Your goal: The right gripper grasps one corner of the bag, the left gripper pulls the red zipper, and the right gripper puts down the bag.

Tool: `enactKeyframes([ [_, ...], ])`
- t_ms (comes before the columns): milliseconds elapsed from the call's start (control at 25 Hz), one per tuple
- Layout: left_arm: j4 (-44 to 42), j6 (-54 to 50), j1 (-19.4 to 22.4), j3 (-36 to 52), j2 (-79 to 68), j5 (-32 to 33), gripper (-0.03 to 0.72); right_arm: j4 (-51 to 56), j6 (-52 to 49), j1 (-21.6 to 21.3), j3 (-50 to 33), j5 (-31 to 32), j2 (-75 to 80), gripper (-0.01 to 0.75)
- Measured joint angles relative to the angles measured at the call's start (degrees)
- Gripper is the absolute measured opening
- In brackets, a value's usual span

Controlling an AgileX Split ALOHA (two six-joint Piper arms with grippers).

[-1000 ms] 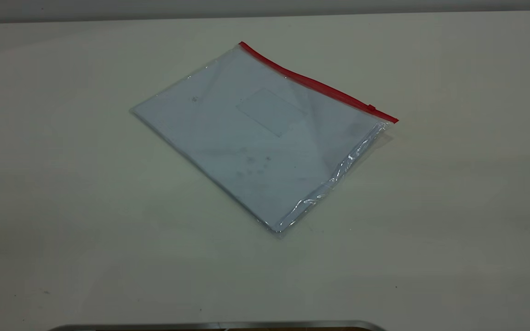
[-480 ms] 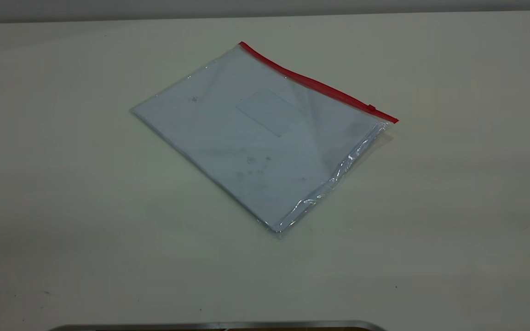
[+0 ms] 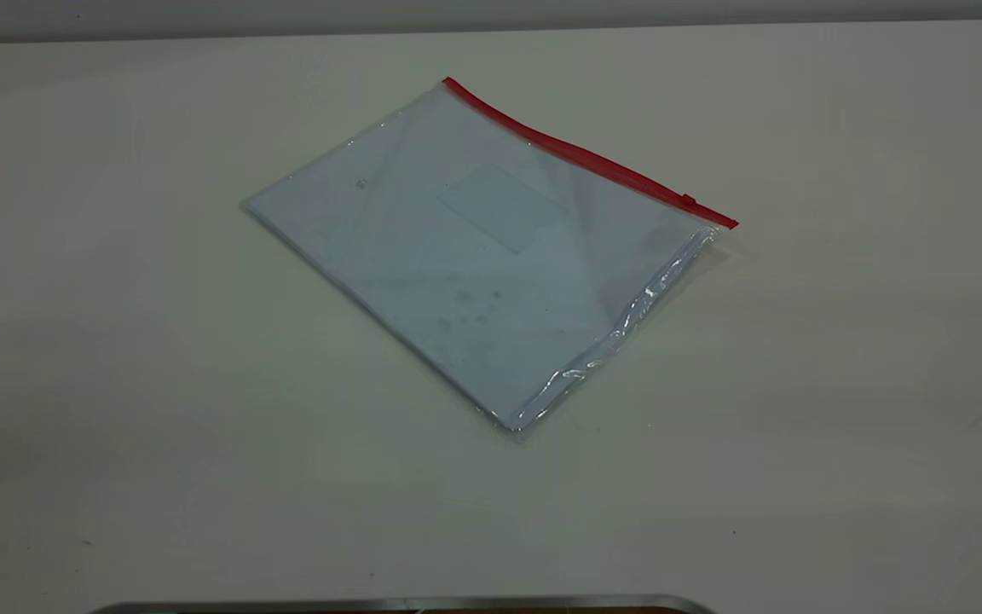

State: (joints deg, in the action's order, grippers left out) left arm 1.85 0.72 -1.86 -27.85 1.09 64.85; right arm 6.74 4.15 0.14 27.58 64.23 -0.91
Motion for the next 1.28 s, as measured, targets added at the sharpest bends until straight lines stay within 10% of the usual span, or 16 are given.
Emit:
enactKeyframes([
  [640,4.88,3.87,0.00,-5.65,-41.93,-32.66,0.425,26.12,21.17,0.00,-1.71,-28.65,39.19,0.365],
  [1280,43.65,42.60,-3.57,-25.60,-88.57,-44.42,0.425,76.97,68.94,0.00,4.23,-45.54,94.29,0.397],
])
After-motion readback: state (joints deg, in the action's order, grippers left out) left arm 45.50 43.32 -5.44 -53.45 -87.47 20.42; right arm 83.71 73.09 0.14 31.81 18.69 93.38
